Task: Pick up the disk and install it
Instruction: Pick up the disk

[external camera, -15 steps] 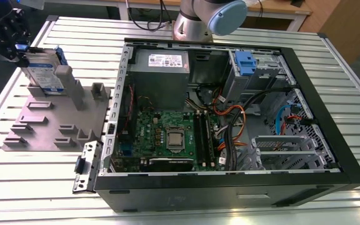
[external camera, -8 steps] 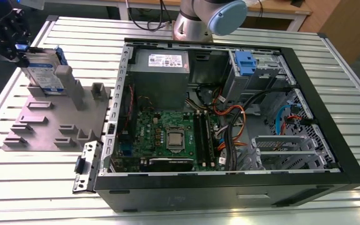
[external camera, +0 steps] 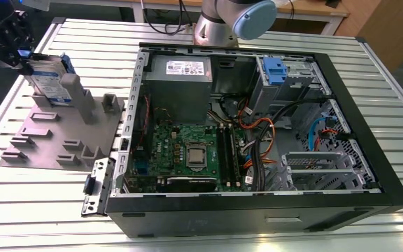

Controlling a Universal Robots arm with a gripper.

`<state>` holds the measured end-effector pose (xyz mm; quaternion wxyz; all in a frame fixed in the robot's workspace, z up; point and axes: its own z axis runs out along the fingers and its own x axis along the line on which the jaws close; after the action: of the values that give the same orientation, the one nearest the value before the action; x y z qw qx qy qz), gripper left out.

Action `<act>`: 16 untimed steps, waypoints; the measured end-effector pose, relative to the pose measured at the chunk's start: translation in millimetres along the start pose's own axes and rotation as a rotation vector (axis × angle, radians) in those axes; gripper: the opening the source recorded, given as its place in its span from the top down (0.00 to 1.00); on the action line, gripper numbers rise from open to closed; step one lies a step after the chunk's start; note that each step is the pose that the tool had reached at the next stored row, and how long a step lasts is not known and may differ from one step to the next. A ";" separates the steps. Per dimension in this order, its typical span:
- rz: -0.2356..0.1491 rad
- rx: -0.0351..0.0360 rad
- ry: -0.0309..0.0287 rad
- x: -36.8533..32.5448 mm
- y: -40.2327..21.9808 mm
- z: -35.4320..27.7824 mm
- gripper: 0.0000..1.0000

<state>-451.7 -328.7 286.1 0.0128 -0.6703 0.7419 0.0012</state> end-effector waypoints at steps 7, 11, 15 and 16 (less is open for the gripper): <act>0.000 0.0000 0.0000 0.0 0.0 0.3 0.63; -0.046 -0.0008 -0.0007 0.0 0.0 0.4 0.63; -0.089 -0.0017 -0.0014 0.0 0.0 0.4 0.63; -0.089 -0.0017 -0.0014 0.0 0.0 0.4 0.63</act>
<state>-451.8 -328.7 285.7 0.0128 -0.7028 0.7112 0.0017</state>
